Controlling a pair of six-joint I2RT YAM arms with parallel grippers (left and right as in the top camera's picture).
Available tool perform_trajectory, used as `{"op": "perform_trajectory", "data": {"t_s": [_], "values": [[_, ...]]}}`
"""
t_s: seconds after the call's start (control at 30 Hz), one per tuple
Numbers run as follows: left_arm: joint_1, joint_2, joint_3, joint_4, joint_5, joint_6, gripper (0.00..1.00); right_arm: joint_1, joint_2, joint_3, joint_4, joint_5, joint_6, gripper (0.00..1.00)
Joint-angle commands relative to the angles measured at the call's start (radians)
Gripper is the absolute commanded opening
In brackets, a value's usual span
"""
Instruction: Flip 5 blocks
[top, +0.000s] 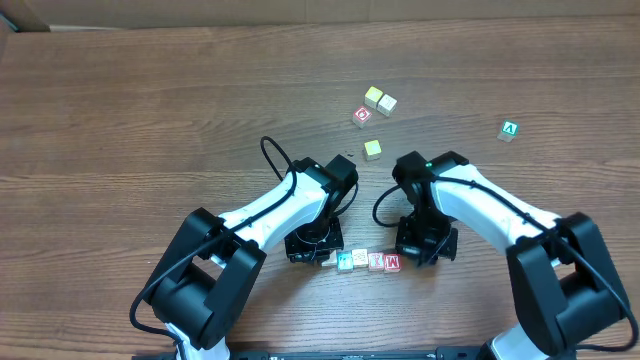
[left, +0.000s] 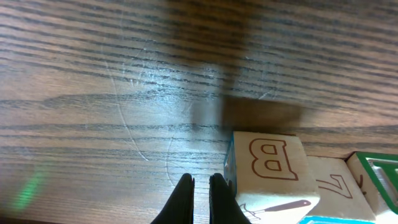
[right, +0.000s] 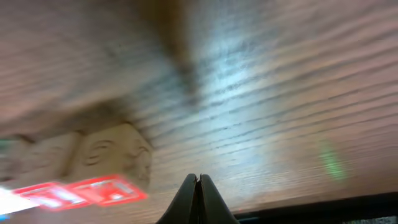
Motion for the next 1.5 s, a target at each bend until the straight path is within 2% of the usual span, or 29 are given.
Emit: {"op": "perform_trajectory", "data": {"t_s": [0.0, 0.13, 0.3, 0.43, 0.6, 0.83, 1.47], "values": [[0.016, 0.009, -0.009, -0.006, -0.064, -0.04, 0.06, 0.0, -0.076, 0.104, 0.005, 0.074, 0.005, 0.04], [0.092, 0.009, -0.009, 0.025, -0.048, -0.024, 0.1, 0.0, -0.089, 0.167, 0.0, 0.05, -0.04, 0.04], [0.158, 0.009, -0.009, 0.104, 0.059, 0.14, 0.15, 0.011, -0.089, 0.168, 0.0, -0.055, -0.111, 0.04], [0.176, 0.009, -0.009, 0.144, 0.068, 0.206, 0.17, 0.075, -0.089, 0.166, -0.038, -0.066, -0.104, 0.04], [0.17, 0.009, -0.009, 0.182, 0.189, 0.3, 0.14, 0.22, -0.089, 0.16, -0.037, -0.061, 0.0, 0.04], [0.134, 0.009, -0.009, 0.149, 0.212, 0.309, 0.04, 0.277, -0.089, 0.156, -0.026, -0.062, 0.038, 0.04], [0.095, 0.009, -0.009, 0.091, 0.209, 0.285, 0.04, 0.277, -0.089, 0.156, -0.026, -0.054, 0.037, 0.04]]}}
